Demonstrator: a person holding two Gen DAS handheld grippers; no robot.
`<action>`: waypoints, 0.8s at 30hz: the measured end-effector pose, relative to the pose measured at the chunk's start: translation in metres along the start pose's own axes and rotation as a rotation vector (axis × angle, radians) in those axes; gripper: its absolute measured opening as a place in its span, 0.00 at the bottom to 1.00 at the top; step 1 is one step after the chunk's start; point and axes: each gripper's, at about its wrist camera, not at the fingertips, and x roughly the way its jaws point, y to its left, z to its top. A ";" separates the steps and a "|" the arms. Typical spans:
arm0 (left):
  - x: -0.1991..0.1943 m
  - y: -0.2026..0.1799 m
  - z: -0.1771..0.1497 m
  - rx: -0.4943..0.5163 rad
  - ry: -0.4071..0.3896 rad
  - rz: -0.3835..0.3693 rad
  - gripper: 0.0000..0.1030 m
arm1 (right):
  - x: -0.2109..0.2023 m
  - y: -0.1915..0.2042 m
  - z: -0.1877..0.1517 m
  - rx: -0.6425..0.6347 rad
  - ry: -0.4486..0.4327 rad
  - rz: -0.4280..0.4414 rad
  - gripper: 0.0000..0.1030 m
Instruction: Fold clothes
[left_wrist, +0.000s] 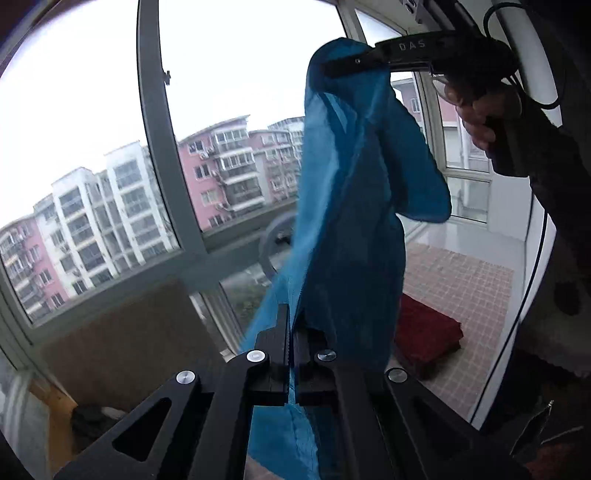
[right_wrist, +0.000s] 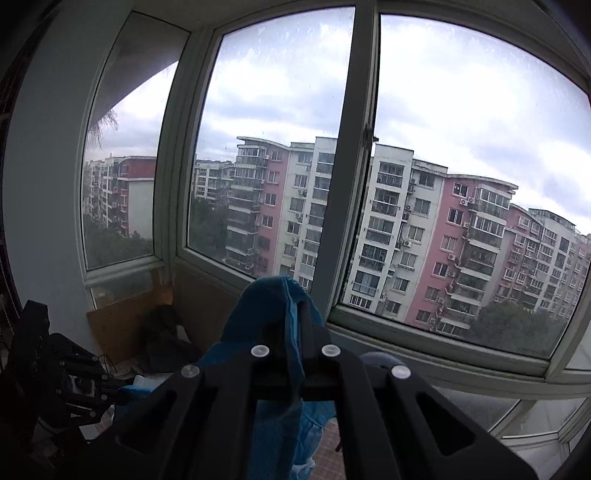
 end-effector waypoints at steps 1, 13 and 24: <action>0.026 -0.003 -0.019 -0.010 0.054 -0.055 0.01 | 0.006 -0.004 -0.020 0.008 0.034 -0.003 0.00; 0.196 -0.023 -0.171 -0.191 0.402 -0.198 0.08 | 0.107 -0.037 -0.218 0.170 0.410 0.024 0.00; 0.133 -0.049 -0.223 -0.257 0.317 -0.054 0.35 | 0.098 -0.049 -0.184 0.081 0.380 0.021 0.01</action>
